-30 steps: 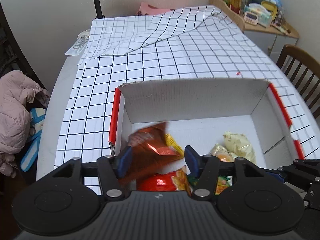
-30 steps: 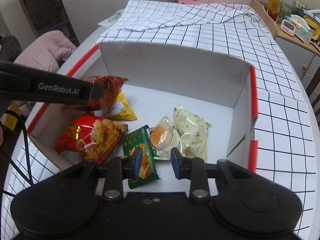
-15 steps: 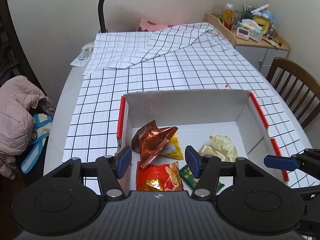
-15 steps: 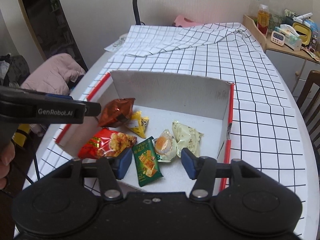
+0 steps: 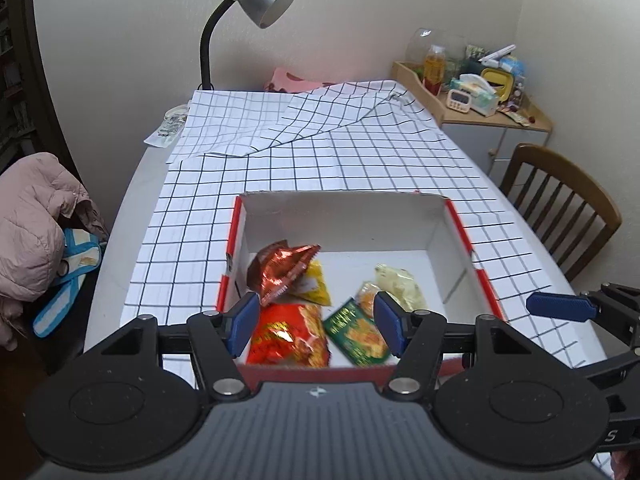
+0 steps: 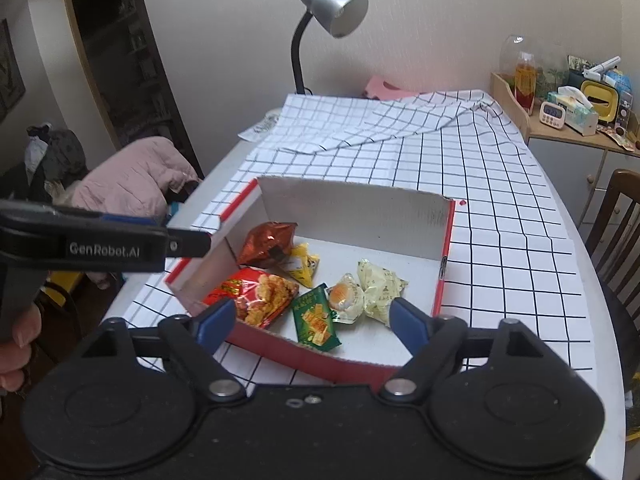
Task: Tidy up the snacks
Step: 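Open the left tool to drop the brown bag while the right tool releases the green packet, then withdraw both tools from the box toward the loose candies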
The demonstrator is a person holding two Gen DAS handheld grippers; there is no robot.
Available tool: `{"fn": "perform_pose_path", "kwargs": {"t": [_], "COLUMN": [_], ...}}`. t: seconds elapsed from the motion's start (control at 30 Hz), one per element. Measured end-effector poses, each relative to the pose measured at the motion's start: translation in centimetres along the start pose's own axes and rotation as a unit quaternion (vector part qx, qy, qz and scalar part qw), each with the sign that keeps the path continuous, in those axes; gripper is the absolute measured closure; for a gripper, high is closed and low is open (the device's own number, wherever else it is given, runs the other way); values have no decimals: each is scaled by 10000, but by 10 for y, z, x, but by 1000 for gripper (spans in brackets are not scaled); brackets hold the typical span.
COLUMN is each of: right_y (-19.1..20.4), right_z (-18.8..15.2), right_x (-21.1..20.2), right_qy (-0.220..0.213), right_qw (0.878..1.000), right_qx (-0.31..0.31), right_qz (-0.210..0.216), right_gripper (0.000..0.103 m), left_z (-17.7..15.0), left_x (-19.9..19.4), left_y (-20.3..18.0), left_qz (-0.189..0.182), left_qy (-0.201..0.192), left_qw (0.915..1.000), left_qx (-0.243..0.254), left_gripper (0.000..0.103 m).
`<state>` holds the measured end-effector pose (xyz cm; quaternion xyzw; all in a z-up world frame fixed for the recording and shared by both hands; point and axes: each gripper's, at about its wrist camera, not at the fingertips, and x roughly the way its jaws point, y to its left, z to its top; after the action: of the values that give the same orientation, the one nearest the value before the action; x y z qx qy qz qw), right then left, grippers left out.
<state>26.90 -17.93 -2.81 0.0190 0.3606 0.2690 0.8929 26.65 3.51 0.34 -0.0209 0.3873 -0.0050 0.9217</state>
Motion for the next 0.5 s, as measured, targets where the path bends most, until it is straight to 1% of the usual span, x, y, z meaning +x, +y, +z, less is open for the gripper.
{"fn": "perform_pose_path", "kwargs": {"t": [0.17, 0.2, 0.23, 0.27, 0.43, 0.5], "right_y": [-2, -3, -4, -5, -3, -1], "right_z": [-8, -10, -12, -13, -26, -32], "right_x": [-20, -23, -27, -30, -44, -48], "right_qy": [-210, -240, -268, -295, -422, -469], "right_qw": [9998, 9997, 9995, 9994, 9991, 9988], "right_qx": [60, 91, 123, 142, 50, -18], "right_qz": [47, 54, 61, 73, 97, 110], "right_gripper": [10, 8, 8, 6, 2, 1], "left_z": [-16, -19, -23, -26, -42, -48], "left_x": [-20, -24, -28, -31, -45, -48], "left_y": [-8, -9, -9, -9, -9, -8], "left_qz": [-75, -95, -114, -130, -183, -203], "left_qy": [-99, -111, -125, -146, -176, -165], "left_qw": [9999, 9999, 9998, 9997, 9992, 9989], "left_qx": [-26, -48, -83, -121, -305, -400], "left_gripper": [40, 36, 31, 29, 29, 26]}}
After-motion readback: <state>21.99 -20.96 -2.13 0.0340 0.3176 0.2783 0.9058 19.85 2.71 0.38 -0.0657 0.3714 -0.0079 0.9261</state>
